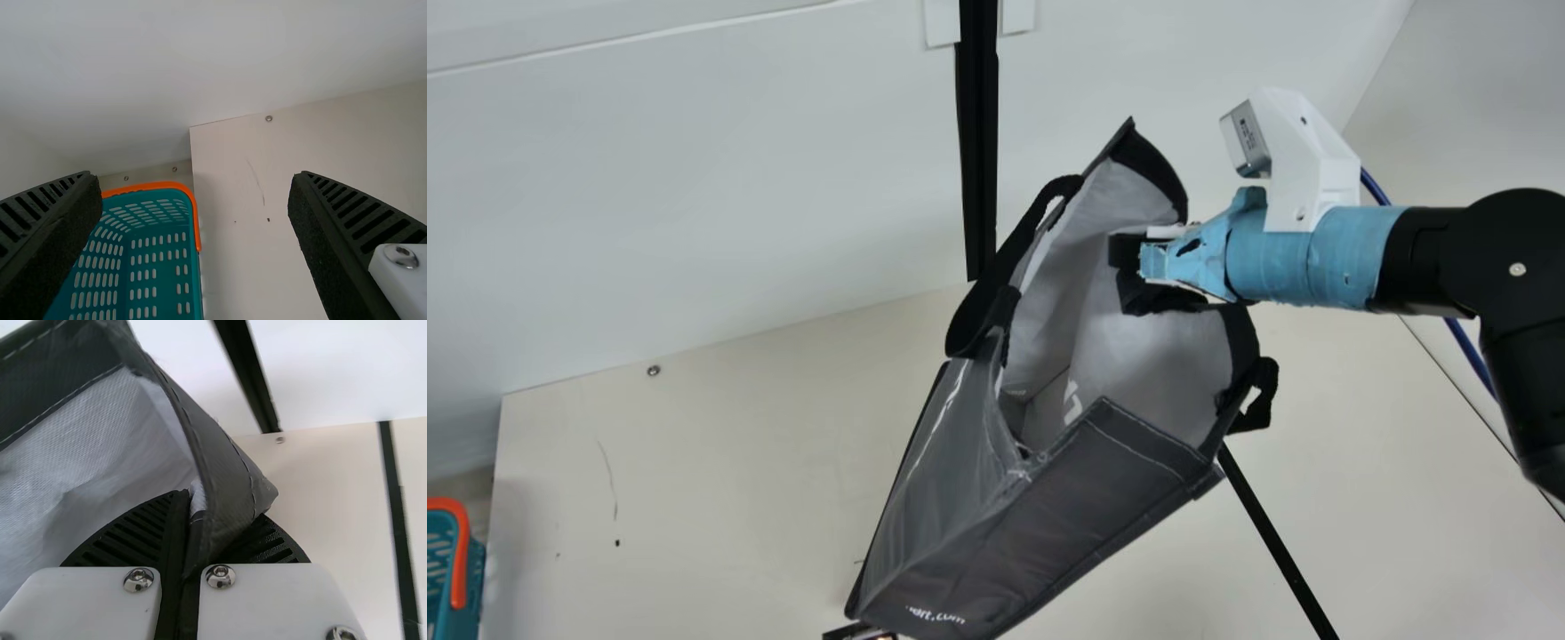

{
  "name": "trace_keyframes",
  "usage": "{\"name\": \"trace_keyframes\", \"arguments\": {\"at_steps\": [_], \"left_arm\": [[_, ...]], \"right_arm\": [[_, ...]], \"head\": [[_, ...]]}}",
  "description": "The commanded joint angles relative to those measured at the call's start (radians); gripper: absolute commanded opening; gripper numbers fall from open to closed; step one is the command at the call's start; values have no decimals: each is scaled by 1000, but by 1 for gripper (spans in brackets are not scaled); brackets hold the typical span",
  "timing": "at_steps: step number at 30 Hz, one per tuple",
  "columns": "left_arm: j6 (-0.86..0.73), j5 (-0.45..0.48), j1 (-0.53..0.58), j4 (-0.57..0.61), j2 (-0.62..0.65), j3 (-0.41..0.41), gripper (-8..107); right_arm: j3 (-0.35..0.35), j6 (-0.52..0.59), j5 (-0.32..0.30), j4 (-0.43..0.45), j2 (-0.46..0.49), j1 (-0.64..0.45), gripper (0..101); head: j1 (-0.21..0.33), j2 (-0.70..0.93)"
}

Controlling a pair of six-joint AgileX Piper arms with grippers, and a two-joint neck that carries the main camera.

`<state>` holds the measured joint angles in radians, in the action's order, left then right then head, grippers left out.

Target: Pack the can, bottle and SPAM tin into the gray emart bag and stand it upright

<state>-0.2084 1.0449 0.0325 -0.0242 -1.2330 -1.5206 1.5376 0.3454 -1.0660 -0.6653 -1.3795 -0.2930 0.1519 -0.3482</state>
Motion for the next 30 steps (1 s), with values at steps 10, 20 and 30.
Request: {"name": "trace_keyframes", "arguments": {"at_steps": [10, 20, 30], "left_arm": [[0, 0, 0, 0, 0, 0, 90], [0, 0, 0, 0, 0, 0, 90], [0, 0, 0, 0, 0, 0, 90]], "right_arm": [[56, -67, 42, 172, -6, -22, 0], [136, -113, 49, 314, -19, -55, 0], [221, -130, 6, 470, -31, -78, 0]], "head": [[23, -1], [23, -1], [23, -1]]}}
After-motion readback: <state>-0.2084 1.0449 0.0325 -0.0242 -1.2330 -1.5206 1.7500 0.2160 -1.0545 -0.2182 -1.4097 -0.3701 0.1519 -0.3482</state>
